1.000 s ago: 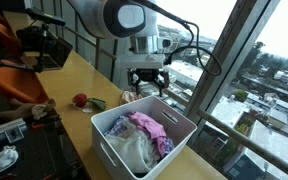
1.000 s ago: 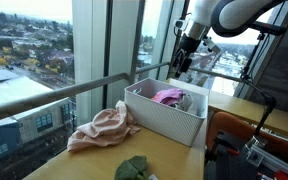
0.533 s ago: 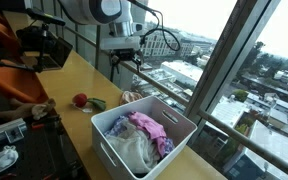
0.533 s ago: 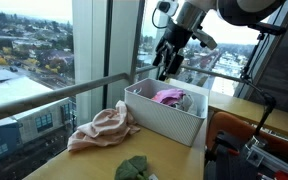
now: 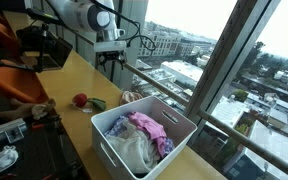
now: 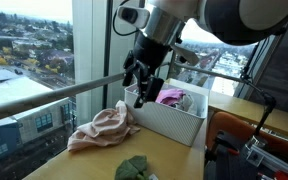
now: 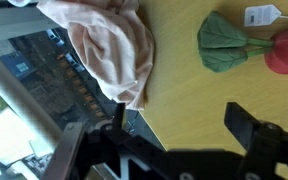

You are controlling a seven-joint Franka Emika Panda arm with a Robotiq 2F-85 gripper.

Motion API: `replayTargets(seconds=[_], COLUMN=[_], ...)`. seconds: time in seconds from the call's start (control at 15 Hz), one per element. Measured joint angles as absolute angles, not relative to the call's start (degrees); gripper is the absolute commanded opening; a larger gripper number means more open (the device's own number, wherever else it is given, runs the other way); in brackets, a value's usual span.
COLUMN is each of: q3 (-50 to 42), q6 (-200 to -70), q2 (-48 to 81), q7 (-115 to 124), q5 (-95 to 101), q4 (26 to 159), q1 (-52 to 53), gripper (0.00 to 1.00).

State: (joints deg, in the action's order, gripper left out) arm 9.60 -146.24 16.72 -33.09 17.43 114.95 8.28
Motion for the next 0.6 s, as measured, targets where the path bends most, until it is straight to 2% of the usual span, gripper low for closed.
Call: replayTargets(seconds=[0.6], q3=[8.74], q6=[-144.47], q2=[34.43], q7=[-45.02], q5=[18.12], q4=[99.13], q1=[4.79], gripper=[1.0])
